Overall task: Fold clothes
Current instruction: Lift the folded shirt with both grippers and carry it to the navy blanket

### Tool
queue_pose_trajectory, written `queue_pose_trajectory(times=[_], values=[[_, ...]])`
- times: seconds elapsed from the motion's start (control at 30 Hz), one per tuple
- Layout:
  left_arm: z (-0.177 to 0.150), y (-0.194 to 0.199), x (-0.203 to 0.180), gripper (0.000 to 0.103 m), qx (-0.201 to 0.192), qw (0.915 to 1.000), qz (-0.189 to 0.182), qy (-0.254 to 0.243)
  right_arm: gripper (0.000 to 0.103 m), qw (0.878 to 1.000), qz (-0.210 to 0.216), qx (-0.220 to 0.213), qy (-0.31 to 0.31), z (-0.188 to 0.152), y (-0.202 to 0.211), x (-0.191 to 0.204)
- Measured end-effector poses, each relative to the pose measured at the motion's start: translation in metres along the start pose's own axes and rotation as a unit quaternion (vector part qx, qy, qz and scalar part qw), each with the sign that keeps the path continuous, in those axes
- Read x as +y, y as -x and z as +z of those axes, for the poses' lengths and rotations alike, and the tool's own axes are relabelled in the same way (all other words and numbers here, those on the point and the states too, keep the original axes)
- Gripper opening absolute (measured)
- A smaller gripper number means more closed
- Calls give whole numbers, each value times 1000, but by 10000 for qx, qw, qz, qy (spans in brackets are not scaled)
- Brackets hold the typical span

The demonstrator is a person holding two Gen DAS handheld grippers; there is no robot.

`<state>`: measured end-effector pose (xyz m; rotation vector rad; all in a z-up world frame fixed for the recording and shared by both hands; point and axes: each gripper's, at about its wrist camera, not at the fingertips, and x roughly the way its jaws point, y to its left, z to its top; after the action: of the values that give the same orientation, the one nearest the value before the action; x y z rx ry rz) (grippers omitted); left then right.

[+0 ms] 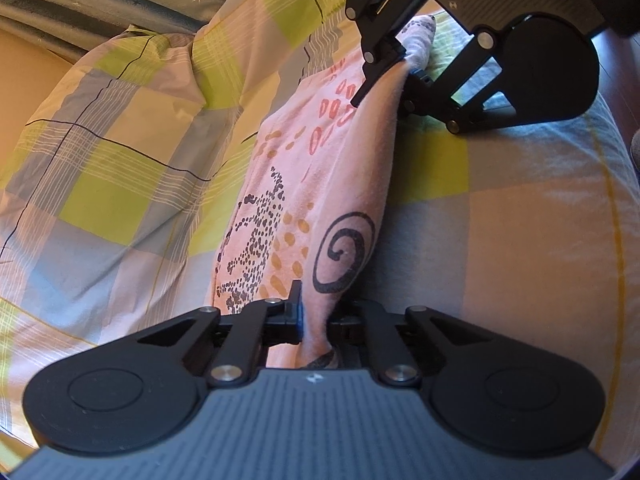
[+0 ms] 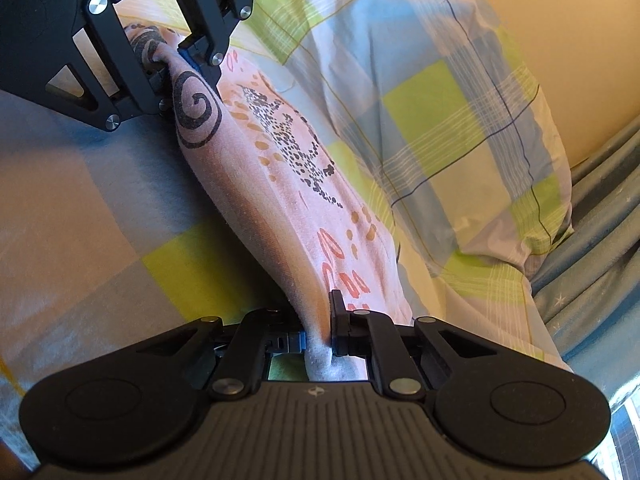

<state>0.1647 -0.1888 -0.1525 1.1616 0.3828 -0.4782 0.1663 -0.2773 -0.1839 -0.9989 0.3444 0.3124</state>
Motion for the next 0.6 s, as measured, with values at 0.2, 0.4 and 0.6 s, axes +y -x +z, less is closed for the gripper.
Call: queue_pose_trajectory(times=[0.2, 0.4, 0.6], values=[[0, 6, 6, 5, -28, 9999, 96, -106, 7, 9999, 12, -24, -143, 0, 5, -6], [5, 33, 7, 5, -285, 9986, 338, -292, 7, 9998, -105, -68, -157, -1, 27, -6], [12, 67, -7, 5, -634, 9943, 285, -812, 6, 9992, -214, 95, -312, -10, 69, -13]])
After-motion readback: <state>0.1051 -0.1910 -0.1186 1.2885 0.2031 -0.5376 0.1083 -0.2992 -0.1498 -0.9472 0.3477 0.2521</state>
